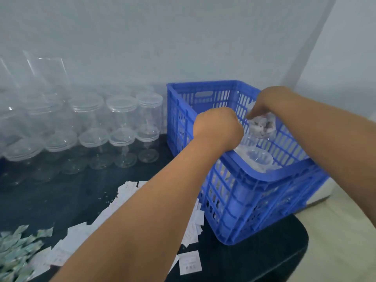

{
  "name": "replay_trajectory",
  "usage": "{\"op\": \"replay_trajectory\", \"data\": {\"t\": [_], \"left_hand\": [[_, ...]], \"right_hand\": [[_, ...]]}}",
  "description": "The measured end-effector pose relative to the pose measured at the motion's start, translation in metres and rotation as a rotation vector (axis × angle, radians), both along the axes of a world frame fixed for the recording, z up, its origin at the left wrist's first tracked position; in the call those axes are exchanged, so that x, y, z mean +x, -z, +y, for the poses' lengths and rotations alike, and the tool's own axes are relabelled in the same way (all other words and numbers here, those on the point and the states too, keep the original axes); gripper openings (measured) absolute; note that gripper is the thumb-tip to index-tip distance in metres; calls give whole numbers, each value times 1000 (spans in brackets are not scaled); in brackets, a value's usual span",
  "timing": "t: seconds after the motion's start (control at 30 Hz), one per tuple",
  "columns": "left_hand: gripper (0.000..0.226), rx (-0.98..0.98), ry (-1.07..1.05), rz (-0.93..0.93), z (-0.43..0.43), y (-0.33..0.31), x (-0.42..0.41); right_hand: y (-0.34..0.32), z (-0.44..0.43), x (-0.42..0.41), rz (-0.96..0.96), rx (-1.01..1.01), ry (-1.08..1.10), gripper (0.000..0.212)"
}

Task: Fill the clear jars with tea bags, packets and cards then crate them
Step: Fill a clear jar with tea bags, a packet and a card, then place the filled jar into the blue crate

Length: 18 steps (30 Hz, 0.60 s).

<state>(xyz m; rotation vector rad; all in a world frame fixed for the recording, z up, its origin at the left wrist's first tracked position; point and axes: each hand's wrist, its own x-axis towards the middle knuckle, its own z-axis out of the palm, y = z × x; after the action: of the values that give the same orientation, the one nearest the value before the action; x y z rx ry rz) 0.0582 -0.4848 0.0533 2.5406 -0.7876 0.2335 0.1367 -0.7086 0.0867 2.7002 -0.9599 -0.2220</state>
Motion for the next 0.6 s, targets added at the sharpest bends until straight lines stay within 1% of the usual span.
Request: {"op": "replay_trajectory", "data": {"t": [0.07, 0.13, 0.27, 0.33, 0.47, 0.6], "left_hand": [[21, -8, 1, -2, -1, 0, 2], [22, -16, 5, -1, -1, 2, 3], [21, -41, 2, -7, -2, 4, 5], [23, -53, 2, -6, -2, 6, 5], [29, -61, -2, -1, -3, 7, 5], [30, -50, 0, -14, -3, 7, 4]], "right_hand": [[-2, -5, 2, 44, 36, 35, 92], [-5, -7, -1, 81, 89, 56, 87], [-13, 3, -7, 231, 37, 54, 61], [-16, 12, -12, 293, -27, 51, 52], [-24, 23, -20, 402, -167, 14, 55], [-9, 26, -24, 440, -157, 52, 51]]}}
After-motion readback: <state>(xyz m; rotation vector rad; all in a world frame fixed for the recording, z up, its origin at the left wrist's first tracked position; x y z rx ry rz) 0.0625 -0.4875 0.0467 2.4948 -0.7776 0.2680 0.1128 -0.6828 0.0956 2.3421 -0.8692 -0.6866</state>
